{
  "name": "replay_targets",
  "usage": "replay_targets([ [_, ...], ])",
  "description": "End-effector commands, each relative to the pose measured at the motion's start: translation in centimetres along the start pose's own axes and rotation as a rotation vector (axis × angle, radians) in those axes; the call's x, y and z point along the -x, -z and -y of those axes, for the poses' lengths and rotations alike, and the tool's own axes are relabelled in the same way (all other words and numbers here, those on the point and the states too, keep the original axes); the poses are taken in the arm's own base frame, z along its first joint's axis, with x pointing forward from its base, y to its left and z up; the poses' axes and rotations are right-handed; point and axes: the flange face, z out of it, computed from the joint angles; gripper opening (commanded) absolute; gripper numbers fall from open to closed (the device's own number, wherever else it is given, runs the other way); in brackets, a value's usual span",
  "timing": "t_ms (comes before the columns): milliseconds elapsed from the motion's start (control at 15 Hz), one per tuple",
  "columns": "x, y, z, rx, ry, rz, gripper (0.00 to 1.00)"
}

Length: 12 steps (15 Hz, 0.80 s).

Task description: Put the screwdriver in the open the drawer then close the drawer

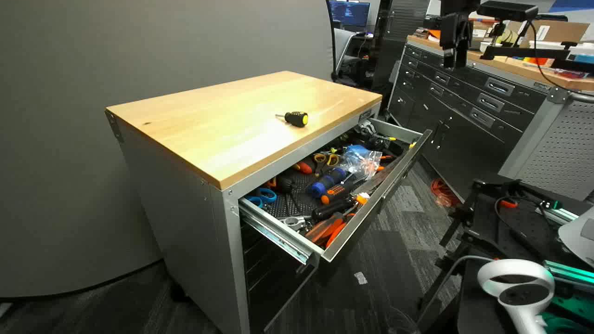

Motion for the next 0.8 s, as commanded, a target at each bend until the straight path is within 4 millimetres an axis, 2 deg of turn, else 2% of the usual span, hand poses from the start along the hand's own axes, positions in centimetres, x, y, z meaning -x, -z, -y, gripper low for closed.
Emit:
replay_targets([
  [0, -0.1, 0.1, 0.0, 0.0, 0.0, -0.002, 1.0],
  [267, -0.1, 0.5, 0.0, 0.002, 0.0, -0.011, 1.0],
  [333, -0.6, 0.1, -0.1, -0.021, -0.051, -0.018, 1.0],
  [400, -1.3, -0.4, 0.8, -0.039, -0.072, -0.022, 1.0],
  [533, -3.4, -1.8, 4.3, -0.054, -0.107, -0.039, 1.0],
  [733, -6.7, -3.6, 11.0, -0.055, -0.086, -0.113, 1.0],
])
